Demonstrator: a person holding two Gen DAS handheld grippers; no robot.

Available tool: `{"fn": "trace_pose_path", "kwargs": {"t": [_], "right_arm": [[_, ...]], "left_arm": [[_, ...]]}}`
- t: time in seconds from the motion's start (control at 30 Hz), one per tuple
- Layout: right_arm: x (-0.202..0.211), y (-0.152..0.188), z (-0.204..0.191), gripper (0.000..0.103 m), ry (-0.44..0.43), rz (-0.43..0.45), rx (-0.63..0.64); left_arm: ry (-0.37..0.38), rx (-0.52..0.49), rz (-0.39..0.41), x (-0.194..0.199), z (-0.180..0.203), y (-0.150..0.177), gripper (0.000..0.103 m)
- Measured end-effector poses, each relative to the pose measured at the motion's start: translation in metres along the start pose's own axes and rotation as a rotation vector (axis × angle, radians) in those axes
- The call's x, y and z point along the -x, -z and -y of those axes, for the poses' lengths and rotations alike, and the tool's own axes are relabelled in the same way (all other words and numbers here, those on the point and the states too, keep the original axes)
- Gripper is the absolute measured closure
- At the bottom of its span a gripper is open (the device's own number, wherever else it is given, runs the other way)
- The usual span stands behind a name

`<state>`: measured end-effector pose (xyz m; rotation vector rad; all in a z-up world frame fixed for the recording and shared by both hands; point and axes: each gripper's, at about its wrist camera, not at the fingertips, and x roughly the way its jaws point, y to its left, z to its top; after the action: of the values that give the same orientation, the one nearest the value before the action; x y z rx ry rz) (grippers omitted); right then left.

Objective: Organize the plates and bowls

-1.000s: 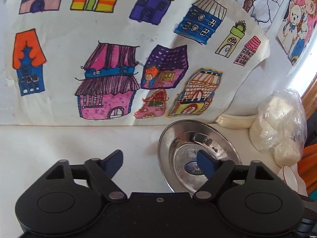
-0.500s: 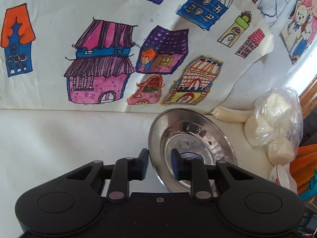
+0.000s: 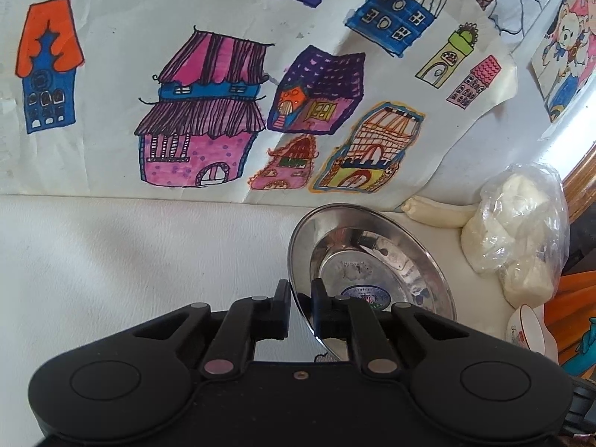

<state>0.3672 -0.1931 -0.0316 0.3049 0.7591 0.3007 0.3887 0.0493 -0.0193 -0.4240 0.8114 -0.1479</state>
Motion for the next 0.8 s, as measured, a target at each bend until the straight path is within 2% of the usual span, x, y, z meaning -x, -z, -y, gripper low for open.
{"fn": "trace_pose_path", "kwargs": {"t": [0.37,0.8], "right_arm": [[0.031,0.005,-0.004,0.08,-0.021,0.055,0.014],[0.083,0.025,-0.017,0.08,-0.062,0.118,0.052]], "left_arm": [[0.031,-0.034,0.058,0.039,0.011,0.009,0.091],[0.09,-0.058,0.091,0.098,0.015,0.031,0.091]]}}
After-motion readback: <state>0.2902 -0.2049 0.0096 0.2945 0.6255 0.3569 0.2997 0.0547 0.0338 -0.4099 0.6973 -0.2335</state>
